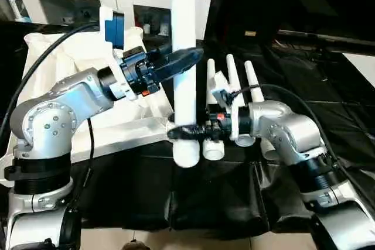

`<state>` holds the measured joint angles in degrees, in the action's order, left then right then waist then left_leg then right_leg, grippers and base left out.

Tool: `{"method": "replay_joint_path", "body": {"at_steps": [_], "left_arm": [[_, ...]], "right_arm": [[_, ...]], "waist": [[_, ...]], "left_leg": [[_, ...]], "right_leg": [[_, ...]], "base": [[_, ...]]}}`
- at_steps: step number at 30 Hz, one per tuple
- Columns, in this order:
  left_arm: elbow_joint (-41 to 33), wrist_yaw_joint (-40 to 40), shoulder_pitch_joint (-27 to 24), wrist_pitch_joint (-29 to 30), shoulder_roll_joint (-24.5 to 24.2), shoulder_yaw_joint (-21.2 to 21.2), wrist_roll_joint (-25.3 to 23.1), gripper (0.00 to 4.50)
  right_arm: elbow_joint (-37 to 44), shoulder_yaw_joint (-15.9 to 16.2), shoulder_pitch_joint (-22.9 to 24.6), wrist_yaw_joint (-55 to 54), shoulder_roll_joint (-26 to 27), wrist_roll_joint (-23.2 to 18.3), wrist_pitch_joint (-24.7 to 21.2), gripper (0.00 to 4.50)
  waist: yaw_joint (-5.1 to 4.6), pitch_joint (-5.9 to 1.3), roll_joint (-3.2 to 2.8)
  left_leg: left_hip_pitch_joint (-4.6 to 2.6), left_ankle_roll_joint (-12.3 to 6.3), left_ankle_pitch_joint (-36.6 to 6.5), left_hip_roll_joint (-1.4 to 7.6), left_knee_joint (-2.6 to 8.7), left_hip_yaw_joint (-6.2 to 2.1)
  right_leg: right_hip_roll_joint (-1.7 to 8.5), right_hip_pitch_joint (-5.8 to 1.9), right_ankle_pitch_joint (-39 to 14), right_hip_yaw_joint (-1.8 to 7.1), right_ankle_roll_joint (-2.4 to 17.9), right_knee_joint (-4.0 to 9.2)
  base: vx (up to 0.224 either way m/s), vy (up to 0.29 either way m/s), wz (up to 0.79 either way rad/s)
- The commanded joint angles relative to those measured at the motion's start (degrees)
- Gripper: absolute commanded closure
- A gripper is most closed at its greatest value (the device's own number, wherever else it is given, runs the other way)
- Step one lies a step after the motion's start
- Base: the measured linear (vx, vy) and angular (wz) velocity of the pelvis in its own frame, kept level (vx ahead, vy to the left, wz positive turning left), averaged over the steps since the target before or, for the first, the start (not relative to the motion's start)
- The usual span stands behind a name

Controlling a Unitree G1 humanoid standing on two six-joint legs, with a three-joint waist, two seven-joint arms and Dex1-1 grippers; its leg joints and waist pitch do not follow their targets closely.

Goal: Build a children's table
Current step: Rotate table base

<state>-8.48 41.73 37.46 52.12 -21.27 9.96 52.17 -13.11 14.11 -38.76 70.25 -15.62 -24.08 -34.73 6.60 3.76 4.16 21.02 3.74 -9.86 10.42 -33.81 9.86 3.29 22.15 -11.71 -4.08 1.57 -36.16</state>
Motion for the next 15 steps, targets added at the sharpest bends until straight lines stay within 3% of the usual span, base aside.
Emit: {"method": "replay_joint_path", "body": {"at_steps": [1, 3, 12, 15], "left_arm": [[-0.99, 1.15, 0.66, 0.38, 0.69, -1.22, 2.09, 2.36], [-0.52, 0.44, 0.9, 0.15, 0.87, -1.0, 1.96, 2.61], [0.94, -0.98, 1.91, -1.08, 0.98, 0.87, 1.06, 2.75], [0.79, -2.24, 1.65, -3.89, 0.85, -0.26, -2.72, 2.75]], "right_arm": [[0.43, 0.77, -0.04, -0.22, -0.67, 1.0, 0.4, 2.65], [0.37, 0.76, -0.1, -0.15, -0.67, 1.09, 0.43, 2.66], [-1.03, 0.41, -0.81, -2.1, 0.23, 1.97, 1.67, 2.66], [-1.92, -1.29, -1.55, -4.58, 1.7, 1.38, 1.32, 1.94]], "waist": [[0.19, -4.11, -0.95], [0.2, -4.09, -0.84], [0.21, -4.17, -0.76], [0.15, -4.15, -0.82]], "left_leg": [[-0.73, 1.85, -7.77, 2.81, 3.63, -0.95], [-0.78, 1.83, -7.8, 2.83, 3.6, -0.91], [-0.72, 1.58, -7.0, 2.78, 3.52, -0.92], [-0.73, 1.62, -7.11, 2.86, 3.58, -0.94]], "right_leg": [[5.02, -3.02, -5.69, 3.26, 10.36, 3.76], [5.01, -2.96, -5.92, 3.27, 10.37, 3.81], [5.02, -2.98, -5.66, 3.26, 10.18, 3.7], [5.04, -2.93, -6.0, 3.26, 10.11, 3.76]], "base": [[0.0, 0.0, 0.0], [0.0, 0.0, 0.0], [0.0, 0.0, 0.0], [0.0, 0.0, 0.0]]}}
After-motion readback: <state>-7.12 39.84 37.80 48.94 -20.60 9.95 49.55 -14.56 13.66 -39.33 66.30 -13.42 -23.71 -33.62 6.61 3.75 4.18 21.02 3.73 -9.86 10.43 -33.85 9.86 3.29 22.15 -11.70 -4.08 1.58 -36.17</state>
